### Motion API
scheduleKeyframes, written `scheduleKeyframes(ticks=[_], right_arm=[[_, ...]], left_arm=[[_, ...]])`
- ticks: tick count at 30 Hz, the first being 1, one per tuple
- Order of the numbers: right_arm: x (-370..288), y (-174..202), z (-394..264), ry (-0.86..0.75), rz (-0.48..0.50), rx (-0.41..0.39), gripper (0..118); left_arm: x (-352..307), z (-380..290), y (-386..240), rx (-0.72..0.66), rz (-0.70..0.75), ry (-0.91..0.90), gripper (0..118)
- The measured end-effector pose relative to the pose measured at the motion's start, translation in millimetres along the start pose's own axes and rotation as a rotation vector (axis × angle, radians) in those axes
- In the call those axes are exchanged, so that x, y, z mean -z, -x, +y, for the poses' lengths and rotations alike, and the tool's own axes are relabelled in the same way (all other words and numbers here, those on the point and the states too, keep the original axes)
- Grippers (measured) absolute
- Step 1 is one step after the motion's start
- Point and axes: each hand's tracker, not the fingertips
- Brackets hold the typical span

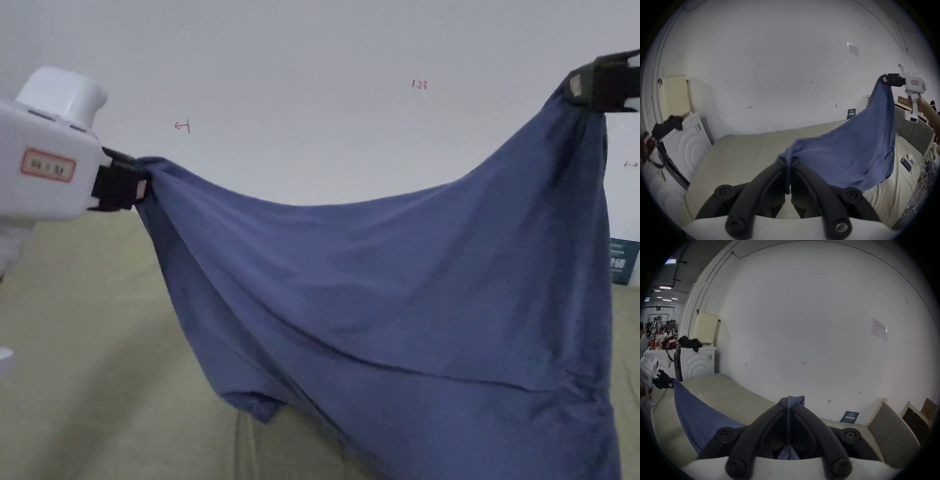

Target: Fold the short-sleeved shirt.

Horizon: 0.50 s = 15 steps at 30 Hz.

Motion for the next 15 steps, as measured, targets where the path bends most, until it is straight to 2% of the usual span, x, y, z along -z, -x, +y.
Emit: scheduleKeyframes(ticks=[2, 3, 5, 6, 10, 15], right_arm=[[8, -9, 23, -0.003, -0.062, 0.039, 2], [5, -12, 31, -0.005, -0.061, 0.039, 2], [10, -17, 50, -0.035, -0.128, 0.015, 2], [14, -19, 57, -0.036, -0.12, 0.012, 2], [14, -20, 81, -0.094, -0.188, 0.015, 2], [36, -39, 98, -0.144, -0.251, 0.014, 2]], left_arm=[[20, 28, 11, 0.019, 0.021, 0.003, 4], [29, 43, 15, 0.03, 0.039, -0.002, 4], [41, 71, 19, 0.021, 0.058, -0.012, 4], [43, 84, 16, 0.017, 0.067, -0.03, 4], [53, 126, 25, -0.064, 0.113, -0.1, 4], [62, 158, 34, 0.003, 0.18, -0.14, 4]])
